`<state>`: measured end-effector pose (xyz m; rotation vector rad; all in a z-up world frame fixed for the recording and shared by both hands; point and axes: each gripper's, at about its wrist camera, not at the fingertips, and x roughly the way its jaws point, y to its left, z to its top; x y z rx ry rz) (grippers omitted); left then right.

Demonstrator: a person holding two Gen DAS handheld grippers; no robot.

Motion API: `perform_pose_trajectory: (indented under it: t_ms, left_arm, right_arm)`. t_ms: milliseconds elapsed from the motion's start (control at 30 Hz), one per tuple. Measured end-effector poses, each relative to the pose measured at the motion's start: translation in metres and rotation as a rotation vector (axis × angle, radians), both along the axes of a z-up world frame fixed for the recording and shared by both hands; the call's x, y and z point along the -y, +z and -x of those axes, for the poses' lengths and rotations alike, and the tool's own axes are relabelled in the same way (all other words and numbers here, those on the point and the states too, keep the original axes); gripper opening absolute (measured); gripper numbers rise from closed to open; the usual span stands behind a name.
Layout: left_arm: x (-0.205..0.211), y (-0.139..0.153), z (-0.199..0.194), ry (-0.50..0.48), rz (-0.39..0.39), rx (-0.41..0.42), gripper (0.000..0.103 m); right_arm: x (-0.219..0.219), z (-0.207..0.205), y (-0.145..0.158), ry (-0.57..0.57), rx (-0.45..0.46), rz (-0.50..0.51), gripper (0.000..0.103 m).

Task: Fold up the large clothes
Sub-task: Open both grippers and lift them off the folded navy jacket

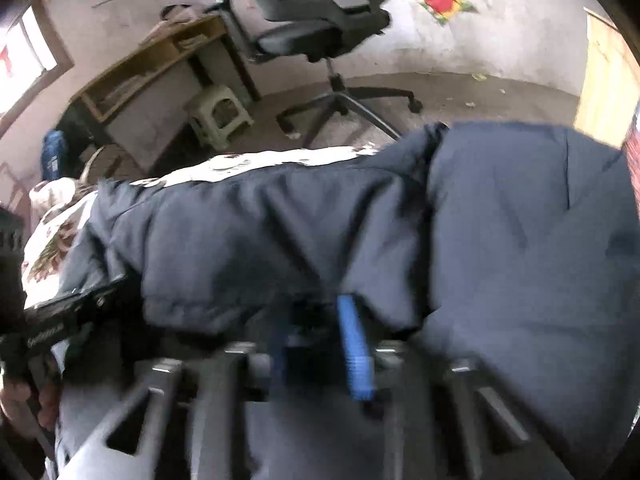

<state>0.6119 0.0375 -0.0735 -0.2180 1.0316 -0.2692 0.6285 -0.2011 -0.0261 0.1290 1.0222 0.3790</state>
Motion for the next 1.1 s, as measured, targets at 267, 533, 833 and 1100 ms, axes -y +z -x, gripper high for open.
perform_pose_trajectory:
  t_ms: [267, 533, 833, 1100]
  left_arm:
    - [-0.017, 0.032, 0.029, 0.084, 0.031, 0.054, 0.023]
    - [-0.018, 0.083, 0.074, 0.100, -0.004, 0.186, 0.053]
    - [-0.004, 0.129, 0.142, 0.155, -0.065, 0.319, 0.086]
    - [-0.009, 0.154, 0.221, 0.216, -0.114, 0.441, 0.098]
  right_arm:
    - [-0.018, 0.039, 0.034, 0.007, 0.131, 0.068, 0.064]
    - [-0.010, 0.070, 0.066, -0.051, 0.212, 0.087, 0.081]
    - [-0.001, 0.125, 0.112, -0.102, 0.305, 0.080, 0.102]
    - [0.011, 0.188, 0.154, -0.116, 0.394, 0.063, 0.103]
